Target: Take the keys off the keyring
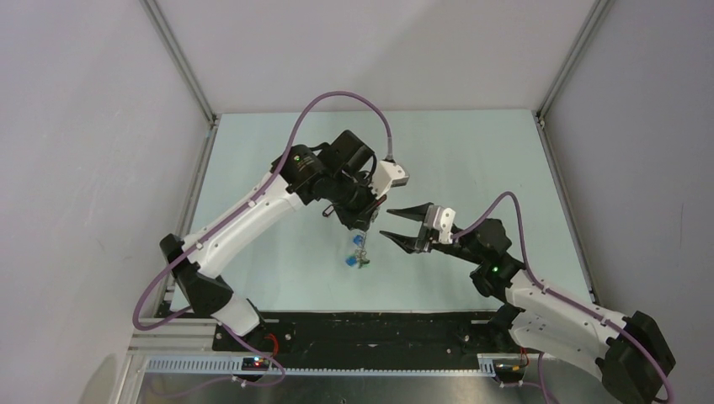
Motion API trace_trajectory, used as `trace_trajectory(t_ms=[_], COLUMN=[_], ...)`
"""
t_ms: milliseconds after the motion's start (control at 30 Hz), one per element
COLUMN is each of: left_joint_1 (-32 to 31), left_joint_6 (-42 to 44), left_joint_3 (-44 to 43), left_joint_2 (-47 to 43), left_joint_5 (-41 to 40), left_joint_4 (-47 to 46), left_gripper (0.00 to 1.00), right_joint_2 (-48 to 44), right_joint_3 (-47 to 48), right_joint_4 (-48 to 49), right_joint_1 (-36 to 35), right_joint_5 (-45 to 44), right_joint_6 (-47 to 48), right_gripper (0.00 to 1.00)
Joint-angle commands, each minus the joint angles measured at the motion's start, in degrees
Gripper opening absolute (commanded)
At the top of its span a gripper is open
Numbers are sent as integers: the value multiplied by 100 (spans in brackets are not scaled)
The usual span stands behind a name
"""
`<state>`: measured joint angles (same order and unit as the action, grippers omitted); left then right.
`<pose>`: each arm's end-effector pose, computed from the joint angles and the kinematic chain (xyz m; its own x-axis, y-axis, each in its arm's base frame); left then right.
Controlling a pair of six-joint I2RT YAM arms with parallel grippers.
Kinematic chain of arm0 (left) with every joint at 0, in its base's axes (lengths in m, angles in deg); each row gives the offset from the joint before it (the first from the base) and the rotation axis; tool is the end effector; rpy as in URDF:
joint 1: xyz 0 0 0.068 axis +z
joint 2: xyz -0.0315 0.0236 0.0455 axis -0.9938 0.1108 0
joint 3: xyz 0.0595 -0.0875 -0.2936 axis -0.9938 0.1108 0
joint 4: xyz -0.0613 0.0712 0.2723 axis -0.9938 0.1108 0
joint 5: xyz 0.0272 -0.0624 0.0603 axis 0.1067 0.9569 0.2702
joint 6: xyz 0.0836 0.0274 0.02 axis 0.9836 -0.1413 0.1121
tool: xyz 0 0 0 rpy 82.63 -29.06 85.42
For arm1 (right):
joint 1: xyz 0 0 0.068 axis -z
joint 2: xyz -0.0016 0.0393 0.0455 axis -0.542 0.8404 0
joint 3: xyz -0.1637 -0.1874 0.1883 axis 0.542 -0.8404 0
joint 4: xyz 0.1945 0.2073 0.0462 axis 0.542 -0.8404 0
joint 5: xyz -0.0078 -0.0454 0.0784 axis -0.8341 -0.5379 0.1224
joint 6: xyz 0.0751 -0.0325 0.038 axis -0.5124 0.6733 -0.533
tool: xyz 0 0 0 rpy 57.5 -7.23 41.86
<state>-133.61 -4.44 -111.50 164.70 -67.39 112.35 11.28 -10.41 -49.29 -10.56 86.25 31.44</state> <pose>0.2097 -0.2841 0.3987 -0.4197 0.7347 -0.5329 0.9021 0.4026 -0.1554 0.1458 0.1910 0.3160 0.3836 0.0590 -0.9216 -0.8757 0.3401 -0.3427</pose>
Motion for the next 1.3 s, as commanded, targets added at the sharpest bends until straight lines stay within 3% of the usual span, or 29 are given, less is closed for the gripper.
trace_trajectory(t_ms=[0, 300, 467, 633, 700, 1267], left_joint_1=[-64, -124, -168, -220, -223, -223], left_joint_6=[121, 184, 252, 364, 373, 92], left_joint_3=[-106, -161, -158, -131, -123, -164], left_joint_2=[-180, -255, -368, -457, -489, -441], left_joint_5=[231, 335, 368, 419, 361, -371], left_joint_4=[-134, -128, -130, -130, -128, -229], left_gripper=[0, 0, 0, 0, 0, 17], right_joint_2=[201, 527, 597, 613, 564, 86], right_joint_3=[290, 425, 425, 425, 425, 425], right_joint_4=[623, 714, 620, 587, 507, 17], right_joint_1=[-149, -342, -376, -387, -392, -447], right_joint_5=[-77, -161, -373, -536, -606, -605], right_joint_6=[-98, 68, 183, 224, 239, 375], right_gripper=[52, 46, 32, 5, 0, 0])
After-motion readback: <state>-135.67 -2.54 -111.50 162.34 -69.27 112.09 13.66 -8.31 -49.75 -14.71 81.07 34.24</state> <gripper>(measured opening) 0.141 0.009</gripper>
